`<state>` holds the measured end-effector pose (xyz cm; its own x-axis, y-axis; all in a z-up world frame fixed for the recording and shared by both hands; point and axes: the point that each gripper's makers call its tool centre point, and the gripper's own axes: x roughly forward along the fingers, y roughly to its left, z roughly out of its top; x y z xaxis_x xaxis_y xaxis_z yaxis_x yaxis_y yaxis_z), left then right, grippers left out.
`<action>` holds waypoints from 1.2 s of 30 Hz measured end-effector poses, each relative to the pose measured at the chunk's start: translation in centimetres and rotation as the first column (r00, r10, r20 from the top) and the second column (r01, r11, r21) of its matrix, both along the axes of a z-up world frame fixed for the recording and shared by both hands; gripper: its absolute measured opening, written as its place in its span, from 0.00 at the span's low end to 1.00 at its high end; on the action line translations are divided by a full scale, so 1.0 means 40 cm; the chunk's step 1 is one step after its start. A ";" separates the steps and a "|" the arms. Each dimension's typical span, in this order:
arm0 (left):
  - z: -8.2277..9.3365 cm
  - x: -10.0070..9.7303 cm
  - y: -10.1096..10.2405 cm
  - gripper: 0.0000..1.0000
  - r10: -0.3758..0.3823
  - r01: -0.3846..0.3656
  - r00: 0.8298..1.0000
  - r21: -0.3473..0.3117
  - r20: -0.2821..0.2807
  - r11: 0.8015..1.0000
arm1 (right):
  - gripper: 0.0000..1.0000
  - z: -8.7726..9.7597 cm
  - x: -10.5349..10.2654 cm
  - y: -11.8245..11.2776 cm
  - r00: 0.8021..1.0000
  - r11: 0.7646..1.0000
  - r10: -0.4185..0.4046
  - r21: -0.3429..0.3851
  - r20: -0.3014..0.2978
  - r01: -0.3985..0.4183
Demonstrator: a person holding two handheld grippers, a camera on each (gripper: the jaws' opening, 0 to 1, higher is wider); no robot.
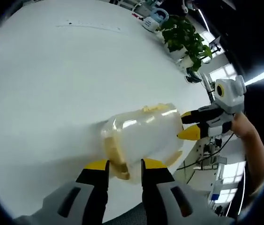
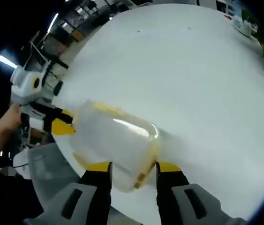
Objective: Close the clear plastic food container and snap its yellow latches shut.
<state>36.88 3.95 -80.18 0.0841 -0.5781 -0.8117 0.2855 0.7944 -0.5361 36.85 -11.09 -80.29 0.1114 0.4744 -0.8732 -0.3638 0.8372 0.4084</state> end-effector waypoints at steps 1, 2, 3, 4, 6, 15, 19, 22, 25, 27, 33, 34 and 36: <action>-0.002 -0.003 0.001 0.26 0.015 -0.015 1.000 -0.007 -0.019 1.000 | 0.36 0.000 -0.001 0.002 1.000 1.000 -0.001 0.003 -0.002 0.001; 0.001 -0.008 0.000 0.26 0.028 -0.028 0.999 -0.015 -0.032 0.999 | 0.36 0.000 -0.002 0.002 1.000 1.000 0.000 0.003 -0.004 0.000; 0.000 -0.009 0.001 0.25 0.029 -0.030 0.999 -0.020 -0.032 0.999 | 0.35 0.002 -0.007 0.005 1.000 1.000 -0.004 0.005 -0.010 0.004; -0.001 -0.008 0.001 0.25 0.030 -0.030 0.999 -0.019 -0.034 0.999 | 0.35 0.002 -0.009 0.006 1.000 1.000 -0.008 0.008 -0.014 0.008; -0.002 -0.012 0.002 0.25 0.026 -0.027 0.999 -0.021 -0.041 0.999 | 0.35 -0.002 -0.009 0.007 0.999 0.999 -0.029 0.019 -0.024 0.029; -0.004 -0.015 0.001 0.23 0.036 -0.038 0.998 -0.034 -0.050 0.999 | 0.34 -0.002 -0.010 0.012 0.999 0.999 -0.042 0.033 -0.019 0.042; -0.003 -0.017 0.001 0.23 0.034 -0.036 0.998 -0.036 -0.049 0.999 | 0.33 -0.003 -0.012 0.013 0.999 0.999 -0.041 0.028 -0.028 0.042; -0.003 -0.015 0.001 0.23 0.034 -0.036 0.998 -0.035 -0.047 0.999 | 0.33 -0.003 -0.011 0.013 0.999 0.999 -0.042 0.027 -0.032 0.043; -0.001 -0.016 0.001 0.22 0.036 -0.038 0.998 -0.036 -0.046 0.999 | 0.33 -0.005 -0.009 0.012 0.997 0.998 -0.057 0.035 -0.044 0.059; -0.002 -0.013 0.001 0.22 0.038 -0.040 0.998 -0.039 -0.050 0.998 | 0.33 -0.005 -0.008 0.012 0.997 0.997 -0.060 0.038 -0.045 0.062; 0.006 -0.023 -0.018 0.19 0.038 -0.048 0.995 -0.108 -0.089 0.993 | 0.30 -0.022 -0.021 0.015 0.993 0.993 -0.090 0.070 -0.075 0.096; -0.002 -0.020 0.006 0.18 0.084 -0.091 0.991 -0.063 -0.107 0.994 | 0.30 -0.027 -0.021 0.016 0.993 0.994 -0.087 0.065 -0.076 0.092; -0.001 -0.016 0.002 0.18 0.064 -0.072 0.993 -0.080 -0.096 0.994 | 0.30 -0.028 -0.011 0.022 0.993 0.995 -0.081 0.056 -0.083 0.086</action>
<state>36.23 4.03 -80.20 0.0521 -0.6397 -0.7669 0.1785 0.7615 -0.6231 36.42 -10.23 -81.43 0.0837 0.5179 -0.8514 -0.2575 0.8366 0.4836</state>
